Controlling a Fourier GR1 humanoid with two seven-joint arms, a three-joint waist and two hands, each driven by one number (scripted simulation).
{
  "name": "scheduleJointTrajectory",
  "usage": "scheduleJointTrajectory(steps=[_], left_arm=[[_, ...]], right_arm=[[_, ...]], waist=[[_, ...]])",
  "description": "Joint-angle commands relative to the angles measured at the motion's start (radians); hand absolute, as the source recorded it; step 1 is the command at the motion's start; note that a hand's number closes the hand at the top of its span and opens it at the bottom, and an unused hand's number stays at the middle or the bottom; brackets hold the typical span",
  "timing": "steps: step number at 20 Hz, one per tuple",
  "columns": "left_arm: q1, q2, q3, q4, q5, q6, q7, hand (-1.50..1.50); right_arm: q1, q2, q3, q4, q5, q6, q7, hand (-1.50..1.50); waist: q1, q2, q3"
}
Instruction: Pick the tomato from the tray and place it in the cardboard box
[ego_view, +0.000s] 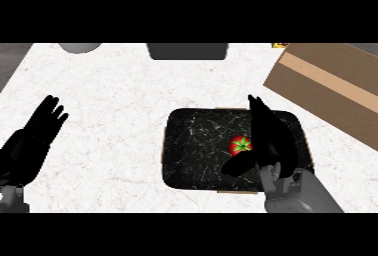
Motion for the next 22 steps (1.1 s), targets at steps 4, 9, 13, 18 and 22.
scheduleJointTrajectory(steps=[4, 9, 13, 18, 22], left_arm=[[0.026, 0.005, 0.017, -0.042, 0.016, -0.023, 0.028, 0.0], [-0.022, -0.017, 0.005, -0.052, -0.023, 0.03, 0.068, 0.0], [0.039, -0.019, 0.015, -0.055, -0.02, -0.013, 0.022, 0.0], [-0.023, -0.015, 0.029, -0.047, -0.02, 0.007, 0.087, 0.0], [-0.008, -0.014, 0.045, -0.035, -0.009, -0.033, 0.07, 0.0]], right_arm=[[-0.007, 0.051, -0.017, 0.032, 0.034, 0.112, 0.198, -1.5], [-0.027, 0.105, -0.044, 0.09, 0.076, 0.127, 0.183, -1.5], [0.008, 0.104, -0.072, 0.098, 0.076, 0.167, 0.154, -1.5], [0.002, 0.141, -0.088, 0.194, 0.133, 0.141, 0.107, -1.5], [0.001, 0.173, -0.102, 0.225, 0.155, 0.14, 0.099, -1.5]], waist=[[0.0, -0.002, 0.0], [-0.003, 0.0, 0.0], [-0.003, -0.002, 0.0], [-0.002, 0.001, 0.001], [0.001, 0.001, 0.001]])
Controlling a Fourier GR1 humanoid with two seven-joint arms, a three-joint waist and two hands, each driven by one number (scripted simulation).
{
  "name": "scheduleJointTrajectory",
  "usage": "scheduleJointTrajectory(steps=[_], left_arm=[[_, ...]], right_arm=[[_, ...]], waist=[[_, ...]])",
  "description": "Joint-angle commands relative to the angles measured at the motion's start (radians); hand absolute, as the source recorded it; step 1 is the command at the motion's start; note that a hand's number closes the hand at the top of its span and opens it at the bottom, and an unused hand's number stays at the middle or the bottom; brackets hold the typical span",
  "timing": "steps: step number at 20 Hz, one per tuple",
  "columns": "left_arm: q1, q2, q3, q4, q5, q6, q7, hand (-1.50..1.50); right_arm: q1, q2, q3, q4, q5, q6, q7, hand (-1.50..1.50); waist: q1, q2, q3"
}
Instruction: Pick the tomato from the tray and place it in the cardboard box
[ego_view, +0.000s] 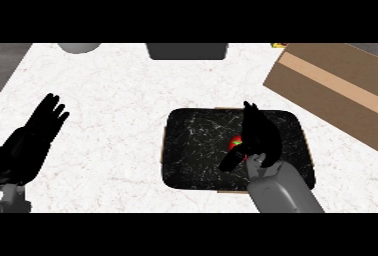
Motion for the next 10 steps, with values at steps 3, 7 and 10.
scheduleJointTrajectory(steps=[3, 7, 10], left_arm=[[0.032, -0.012, 0.01, -0.049, -0.009, -0.004, 0.01, 0.0], [0.017, 0.006, 0.035, -0.034, -0.007, -0.023, 0.02, 0.0], [0.025, -0.046, 0.007, 0.004, -0.04, -0.016, -0.03, 0.0]], right_arm=[[0.017, 0.009, -0.047, 0.017, -0.007, 0.08, 0.113, -1.5], [-0.015, 0.039, -0.047, 0.043, 0.004, 0.108, 0.142, -1.5], [0.021, 0.039, -0.013, 0.053, 0.003, 0.06, 0.136, -1.5]], waist=[[0.002, -0.001, 0.001], [0.001, -0.001, 0.0], [0.0, 0.0, 0.0]])
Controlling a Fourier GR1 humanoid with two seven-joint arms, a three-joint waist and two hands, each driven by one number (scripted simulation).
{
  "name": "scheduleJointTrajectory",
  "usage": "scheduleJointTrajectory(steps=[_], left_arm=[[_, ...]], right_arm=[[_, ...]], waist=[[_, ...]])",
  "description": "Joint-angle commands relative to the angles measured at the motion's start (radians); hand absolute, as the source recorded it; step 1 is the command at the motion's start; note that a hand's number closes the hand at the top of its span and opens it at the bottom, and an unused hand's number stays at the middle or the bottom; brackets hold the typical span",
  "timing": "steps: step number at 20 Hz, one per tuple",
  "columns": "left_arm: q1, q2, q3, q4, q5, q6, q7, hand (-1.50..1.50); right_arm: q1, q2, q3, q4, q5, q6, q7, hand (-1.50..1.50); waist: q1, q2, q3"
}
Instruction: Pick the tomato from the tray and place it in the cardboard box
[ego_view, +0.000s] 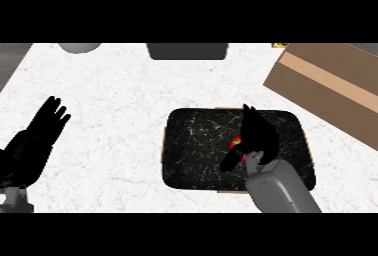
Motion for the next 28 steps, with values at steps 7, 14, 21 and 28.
scheduleJointTrajectory(steps=[7, 14, 21, 28], left_arm=[[-0.009, -0.041, -0.006, 0.005, -0.037, 0.0, 0.01, 0.0], [0.005, -0.046, 0.02, -0.051, -0.037, -0.018, 0.048, 0.0], [0.017, -0.057, 0.08, -0.071, -0.059, -0.041, 0.06, 0.0], [-0.023, -0.059, 0.089, -0.04, -0.057, -0.047, 0.079, 0.0]], right_arm=[[0.097, 0.017, 0.076, 0.02, 0.033, -0.041, 0.123, -1.5], [0.053, 0.007, 0.0, 0.091, 0.089, -0.047, 0.029, 1.5], [0.007, 0.013, -0.034, 0.153, 0.127, -0.04, -0.08, 1.5], [0.045, -0.127, 0.073, 0.083, 0.037, 0.093, -0.429, 1.5]], waist=[[-0.003, -0.001, 0.0], [0.0, 0.0, 0.001], [0.001, 0.0, 0.001], [-0.002, 0.002, 0.002]])
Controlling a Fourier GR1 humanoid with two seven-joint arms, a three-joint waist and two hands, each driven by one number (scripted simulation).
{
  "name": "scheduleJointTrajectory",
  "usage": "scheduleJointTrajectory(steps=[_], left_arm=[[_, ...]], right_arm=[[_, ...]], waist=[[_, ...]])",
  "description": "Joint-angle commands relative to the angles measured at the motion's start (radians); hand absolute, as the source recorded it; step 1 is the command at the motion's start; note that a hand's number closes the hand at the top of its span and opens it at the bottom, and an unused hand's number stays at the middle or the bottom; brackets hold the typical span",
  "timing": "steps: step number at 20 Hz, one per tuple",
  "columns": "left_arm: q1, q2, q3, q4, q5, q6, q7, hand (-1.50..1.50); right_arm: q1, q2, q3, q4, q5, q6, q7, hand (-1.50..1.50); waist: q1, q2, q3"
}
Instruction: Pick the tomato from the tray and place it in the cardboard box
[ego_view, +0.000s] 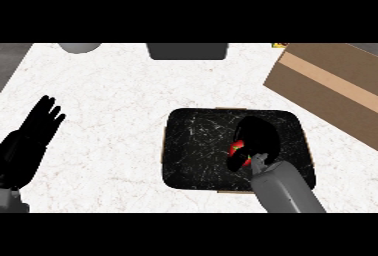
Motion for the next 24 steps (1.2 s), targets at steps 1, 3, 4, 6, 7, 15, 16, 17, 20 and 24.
scheduleJointTrajectory(steps=[1, 3, 4, 6, 7, 15, 16, 17, 20, 24], left_arm=[[-0.006, -0.013, -0.012, -0.013, -0.013, 0.016, 0.007, 0.0], [-0.007, -0.009, -0.016, 0.019, -0.011, -0.008, -0.009, 0.0], [0.004, -0.005, -0.001, 0.006, -0.004, -0.011, -0.026, 0.0], [-0.008, -0.007, -0.003, 0.004, -0.009, -0.007, -0.016, 0.0], [0.006, -0.034, -0.034, -0.013, -0.023, 0.01, 0.002, 0.0], [0.012, -0.015, 0.02, 0.017, -0.003, -0.024, -0.002, 0.0], [0.031, 0.008, 0.044, -0.004, 0.016, -0.051, -0.011, 0.0], [-0.017, -0.015, 0.022, 0.03, -0.01, -0.025, -0.01, 0.0], [0.002, -0.02, 0.01, 0.014, -0.026, -0.017, -0.004, 0.0], [0.037, -0.009, 0.026, -0.029, -0.008, -0.031, 0.008, 0.0]], right_arm=[[0.012, -0.121, 0.083, -0.034, -0.07, 0.14, -0.268, 1.5], [-0.012, -0.194, 0.147, -0.044, -0.092, 0.199, -0.452, 1.5], [-0.006, -0.233, 0.145, -0.062, -0.099, 0.194, -0.518, 1.5], [-0.023, -0.303, 0.112, -0.017, -0.094, 0.154, -0.646, 1.5], [-0.01, -0.334, 0.136, -0.045, -0.056, 0.143, -0.665, 1.5], [0.034, -0.398, 0.021, -0.32, -0.07, 0.107, -0.719, 1.5], [0.054, -0.423, -0.007, -0.357, -0.091, 0.111, -0.743, 1.5], [0.025, -0.413, -0.014, -0.392, -0.089, 0.135, -0.72, 1.5], [-0.017, -0.4, -0.099, -0.492, -0.116, 0.121, -0.661, 1.5], [-0.05, -0.395, -0.228, -0.619, -0.175, 0.157, -0.545, 1.5]], waist=[[0.002, 0.0, 0.001], [0.01, 0.006, 0.001], [0.011, 0.002, 0.001], [0.007, 0.004, 0.001], [0.002, 0.001, 0.001], [-0.011, -0.005, -0.001], [-0.01, -0.005, -0.001], [-0.012, -0.004, -0.001], [-0.013, -0.006, -0.001], [-0.008, -0.01, -0.001]])
